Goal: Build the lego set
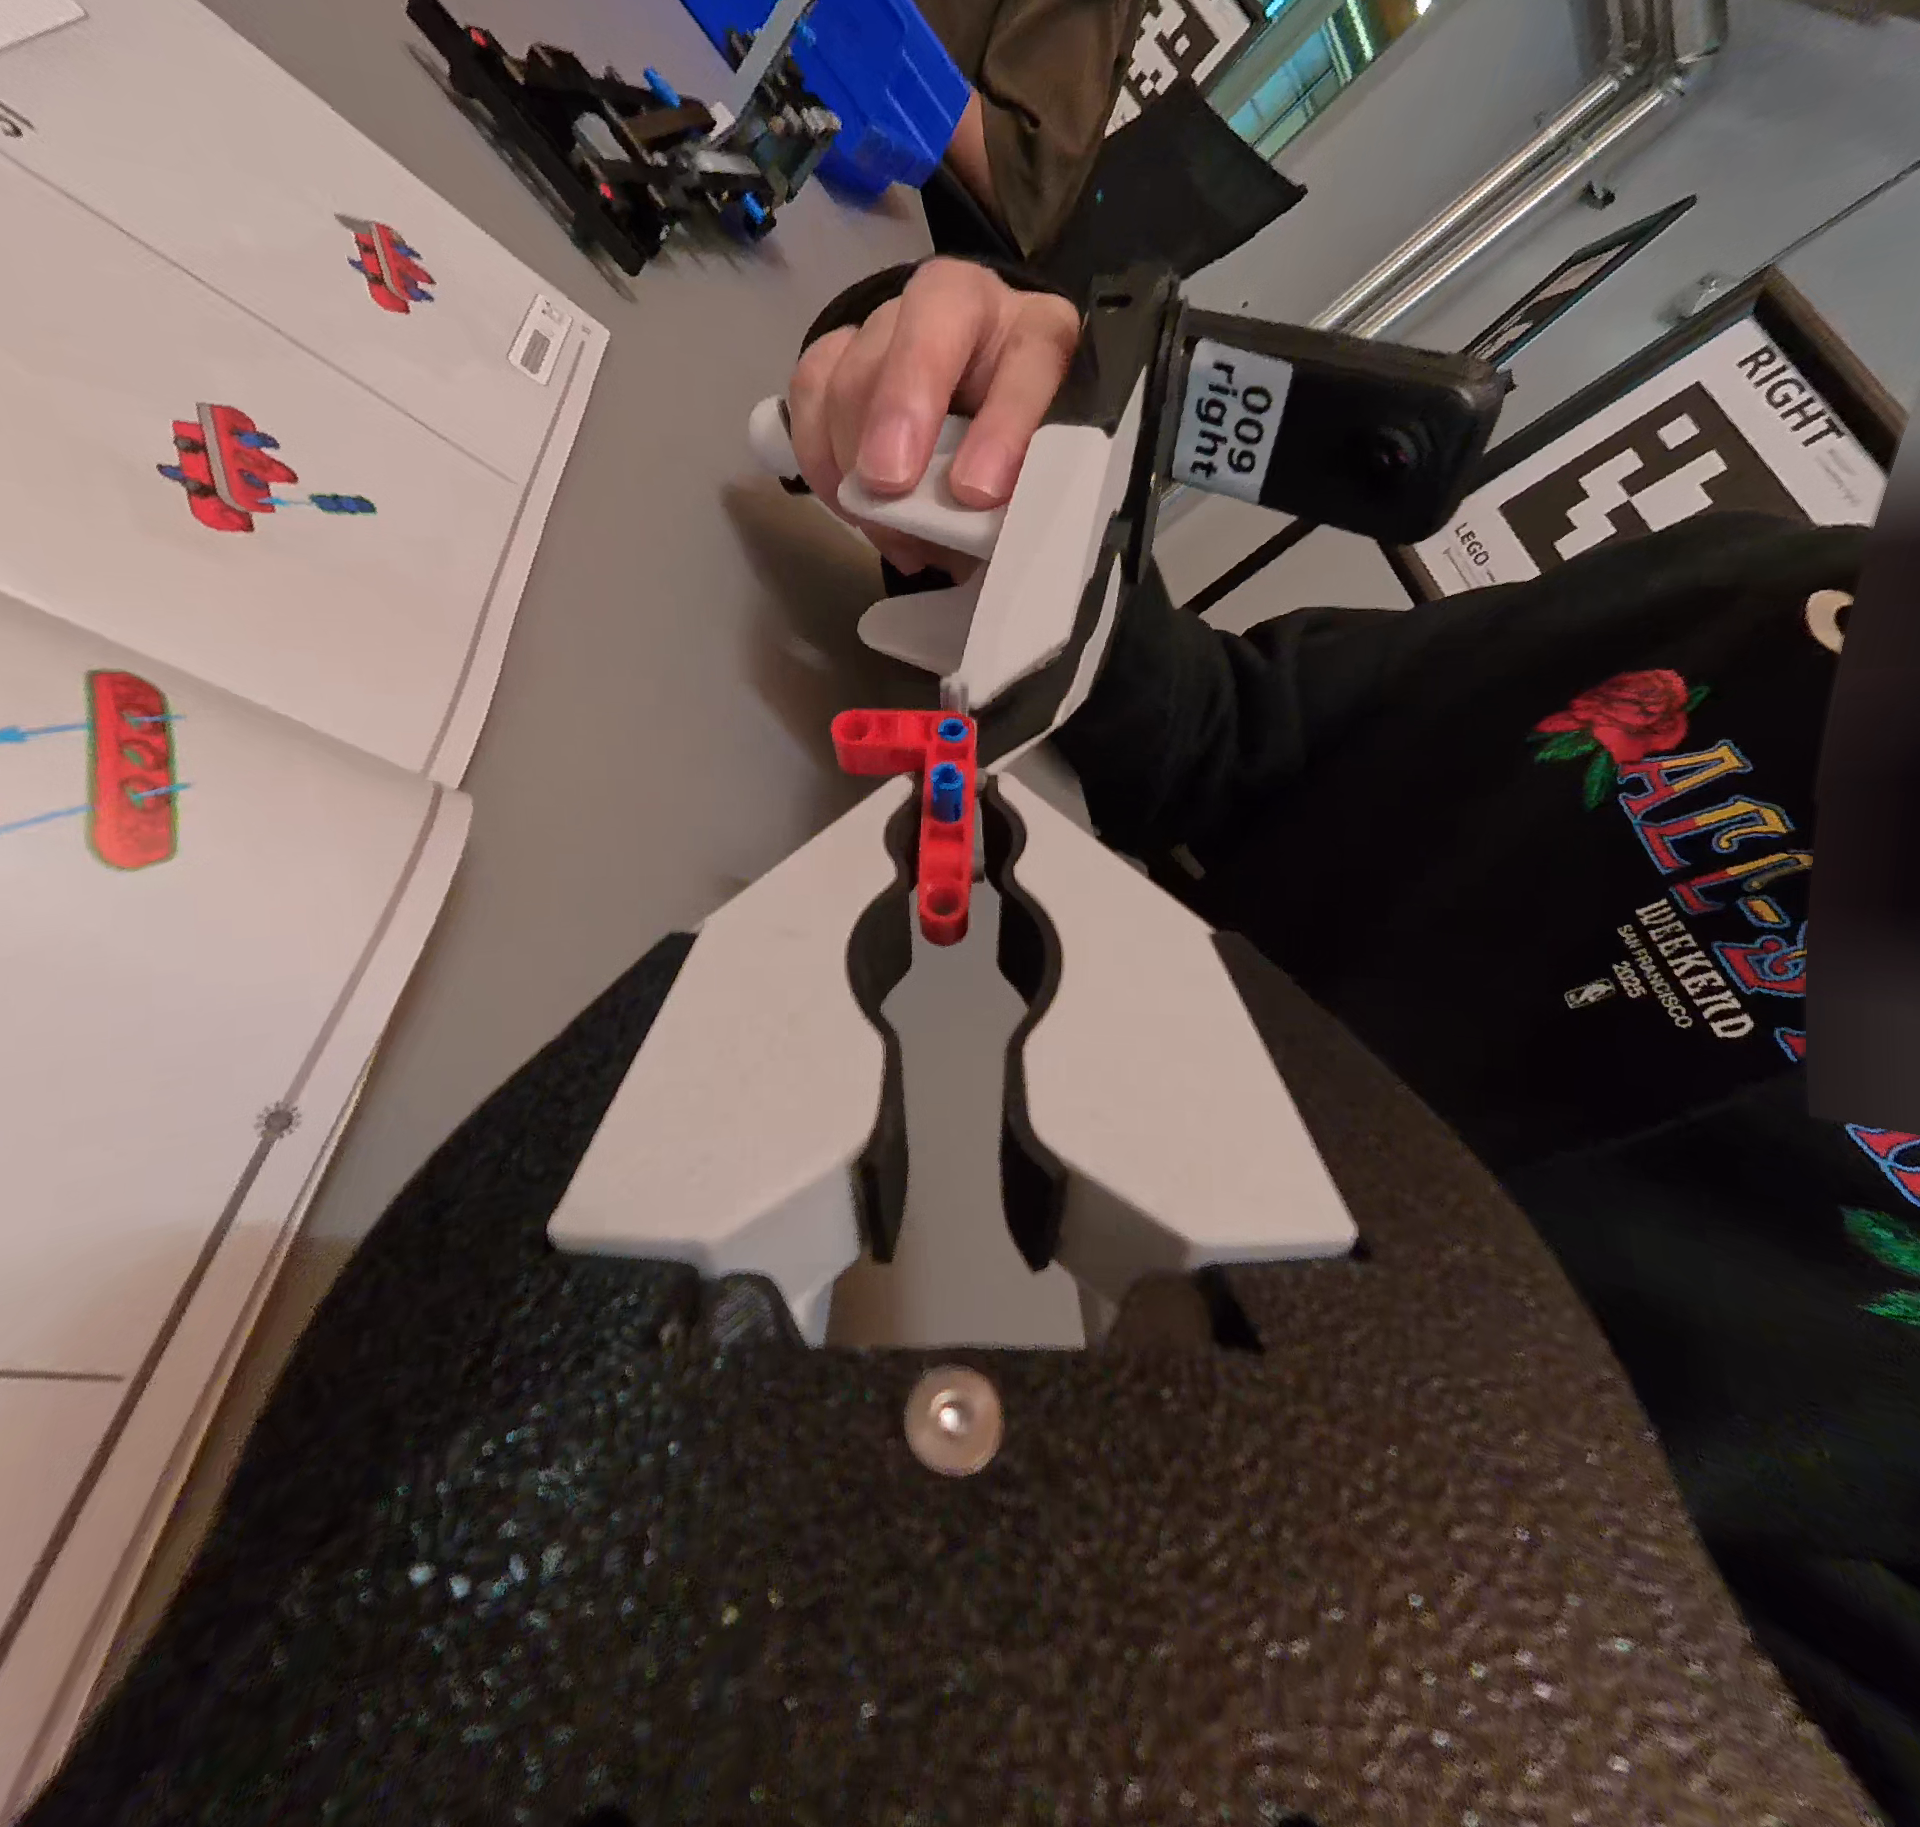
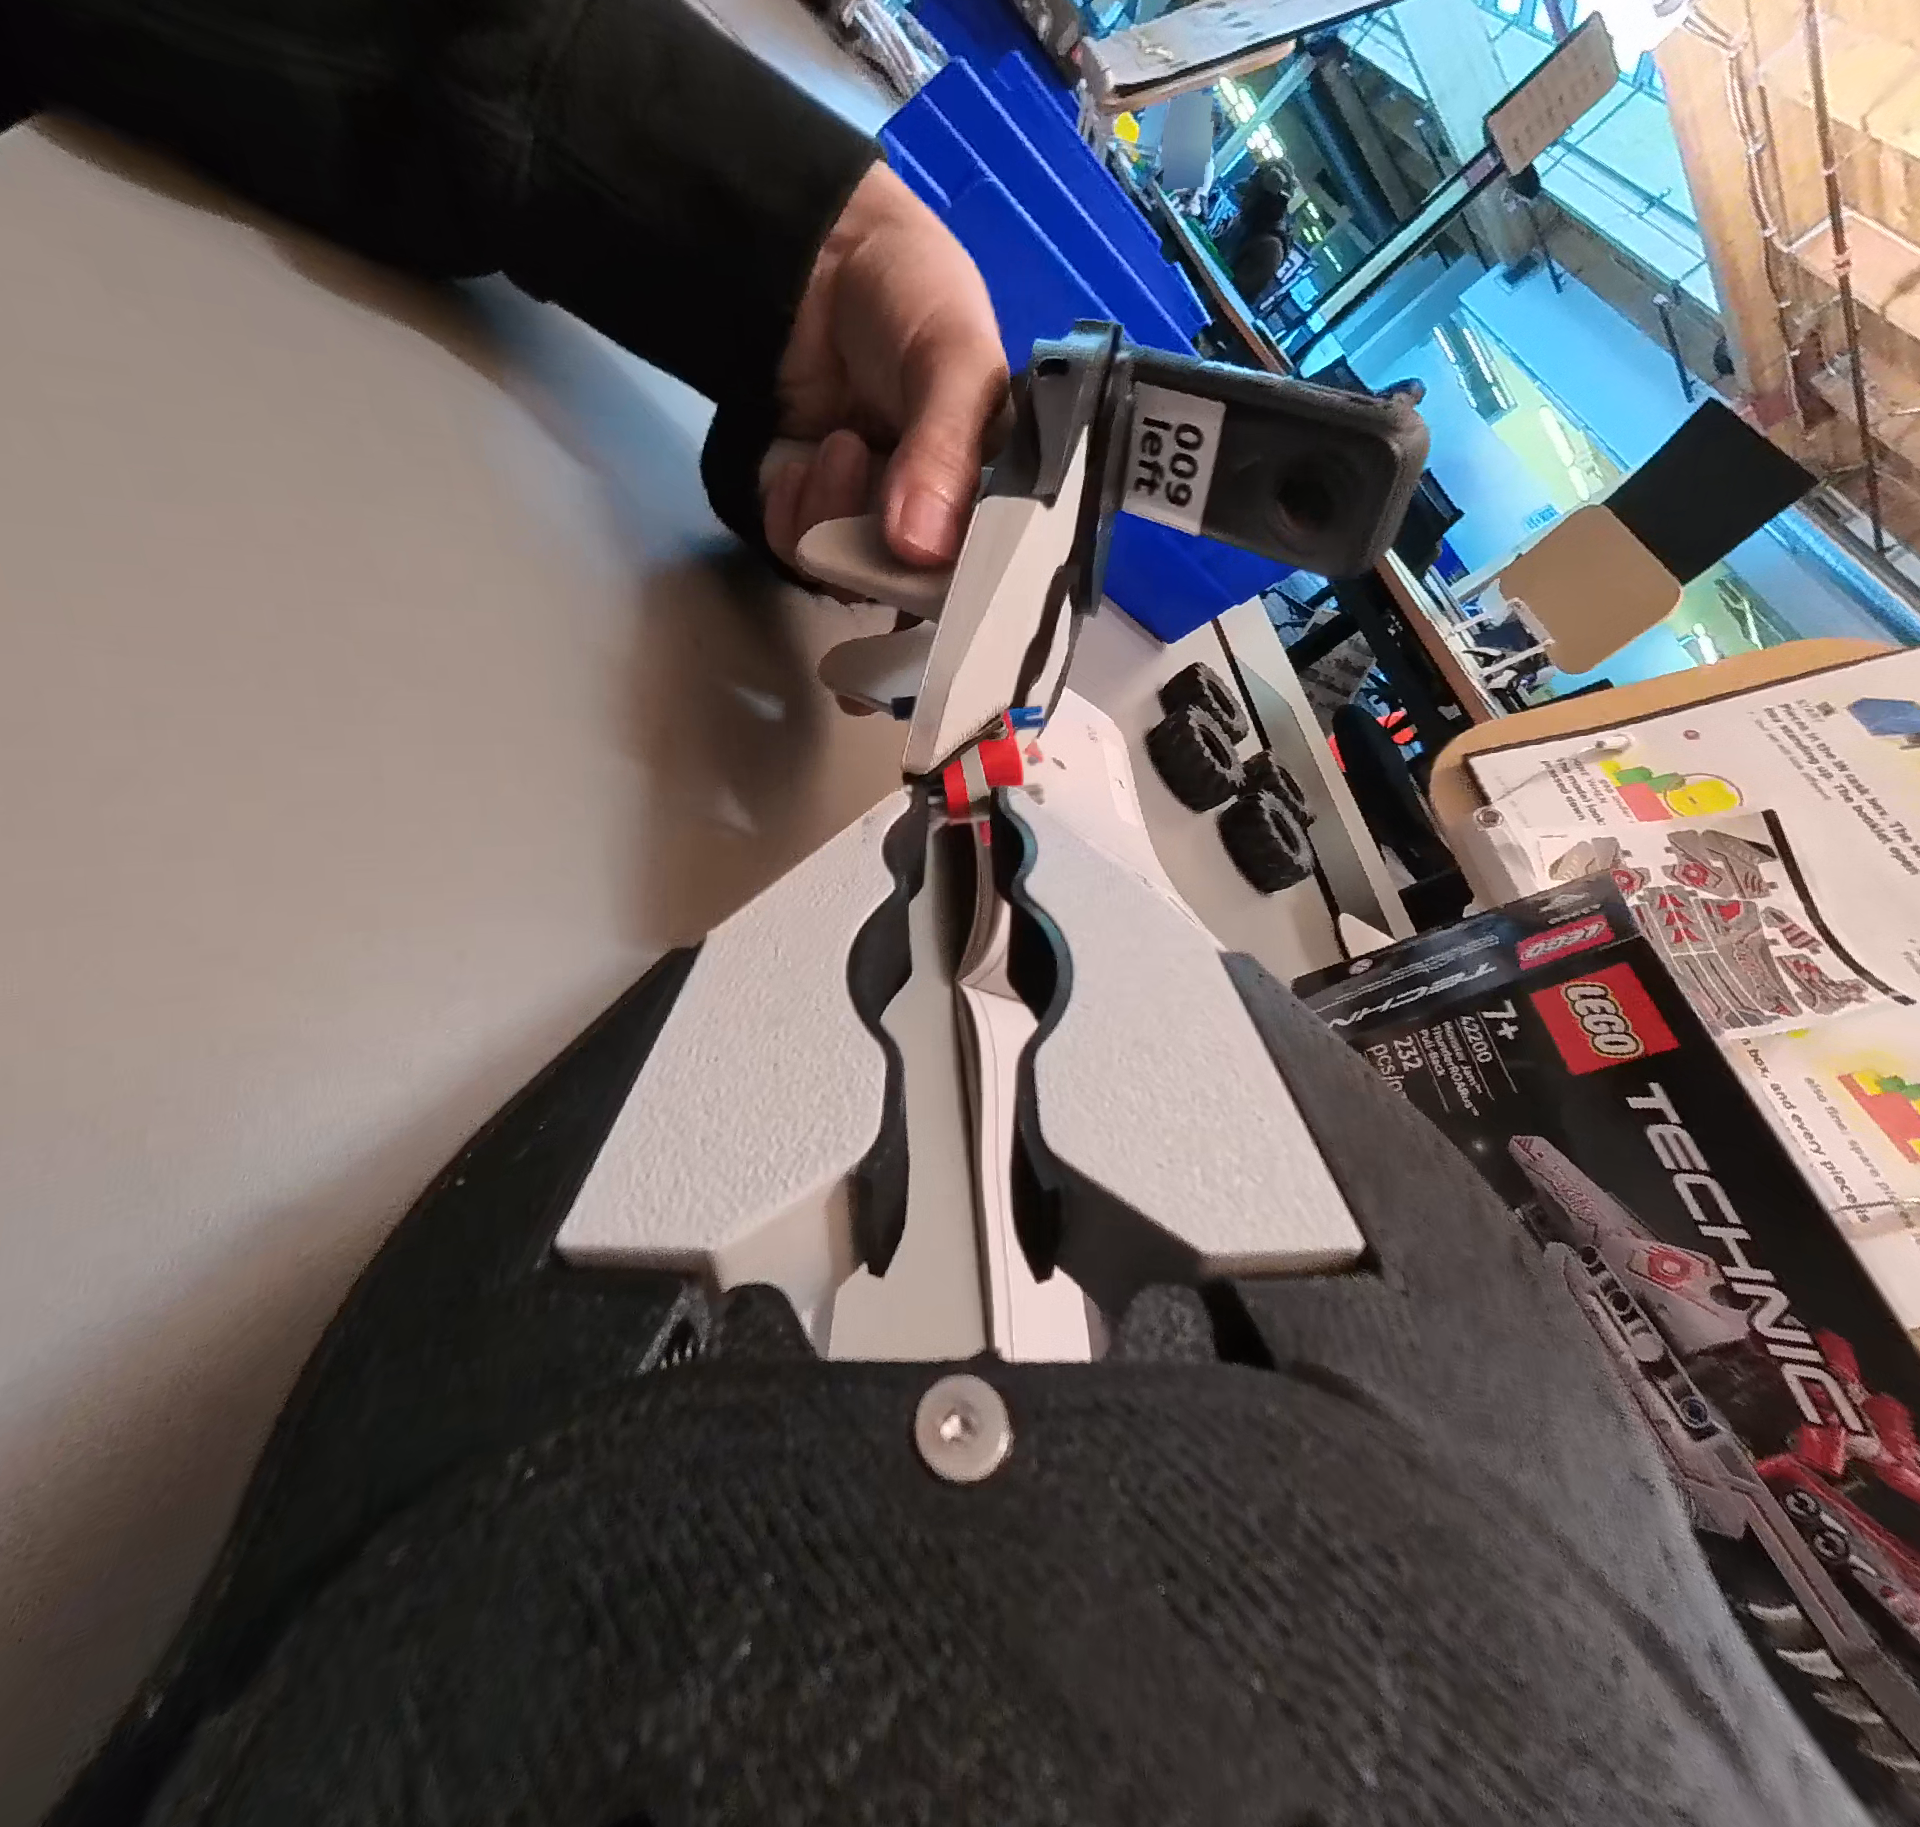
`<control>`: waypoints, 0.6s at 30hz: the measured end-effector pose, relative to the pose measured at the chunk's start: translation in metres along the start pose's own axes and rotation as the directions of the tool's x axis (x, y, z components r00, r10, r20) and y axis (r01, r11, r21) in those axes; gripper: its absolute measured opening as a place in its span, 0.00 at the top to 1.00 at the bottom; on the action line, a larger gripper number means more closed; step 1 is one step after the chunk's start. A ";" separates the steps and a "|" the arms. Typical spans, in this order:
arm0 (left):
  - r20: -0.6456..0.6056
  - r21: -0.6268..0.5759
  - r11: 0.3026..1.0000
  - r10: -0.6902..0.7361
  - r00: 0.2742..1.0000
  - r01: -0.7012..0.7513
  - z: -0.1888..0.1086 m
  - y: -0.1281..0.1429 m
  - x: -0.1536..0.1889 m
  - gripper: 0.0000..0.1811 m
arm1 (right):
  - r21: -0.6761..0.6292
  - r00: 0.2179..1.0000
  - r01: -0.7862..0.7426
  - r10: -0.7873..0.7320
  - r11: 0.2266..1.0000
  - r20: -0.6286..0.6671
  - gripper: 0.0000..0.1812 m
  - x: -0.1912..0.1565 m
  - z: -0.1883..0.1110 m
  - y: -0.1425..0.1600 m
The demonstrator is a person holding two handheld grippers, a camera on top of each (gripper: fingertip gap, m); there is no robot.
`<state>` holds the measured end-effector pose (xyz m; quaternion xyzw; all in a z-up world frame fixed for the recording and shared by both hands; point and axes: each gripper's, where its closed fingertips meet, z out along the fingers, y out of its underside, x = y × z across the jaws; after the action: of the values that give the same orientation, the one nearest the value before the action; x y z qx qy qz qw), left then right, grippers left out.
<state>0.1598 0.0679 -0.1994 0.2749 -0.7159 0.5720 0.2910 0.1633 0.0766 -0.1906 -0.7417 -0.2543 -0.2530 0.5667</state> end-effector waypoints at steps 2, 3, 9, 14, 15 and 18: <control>0.005 -0.011 1.000 0.003 1.000 -0.003 0.000 0.002 -0.001 0.97 | -0.004 1.000 0.014 -0.014 1.000 0.003 0.95 -0.001 0.001 0.001; 0.006 -0.014 1.000 0.003 1.000 -0.003 0.000 0.003 -0.001 0.96 | -0.006 1.000 0.024 -0.024 1.000 0.002 0.95 -0.002 0.001 0.001; -0.001 -0.041 0.999 0.013 1.000 -0.013 -0.001 0.008 0.000 0.97 | -0.048 1.000 0.019 -0.018 0.999 0.023 0.98 -0.006 0.002 0.000; -0.007 -0.027 0.999 0.021 1.000 -0.022 -0.001 0.005 0.002 0.97 | -0.030 1.000 -0.014 0.014 0.999 0.018 0.98 -0.003 0.001 -0.003; -0.007 -0.028 0.999 0.016 1.000 -0.016 -0.001 0.006 0.001 0.97 | -0.032 1.000 -0.011 0.012 0.999 0.017 0.98 -0.004 0.001 -0.002; -0.003 -0.032 0.999 0.011 1.000 -0.011 -0.001 0.007 0.000 0.97 | -0.042 1.000 -0.009 0.010 0.999 0.018 0.98 -0.005 0.002 -0.001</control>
<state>0.1551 0.0706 -0.2036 0.2653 -0.7262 0.5624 0.2932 0.1593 0.0788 -0.1935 -0.7570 -0.2506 -0.2488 0.5498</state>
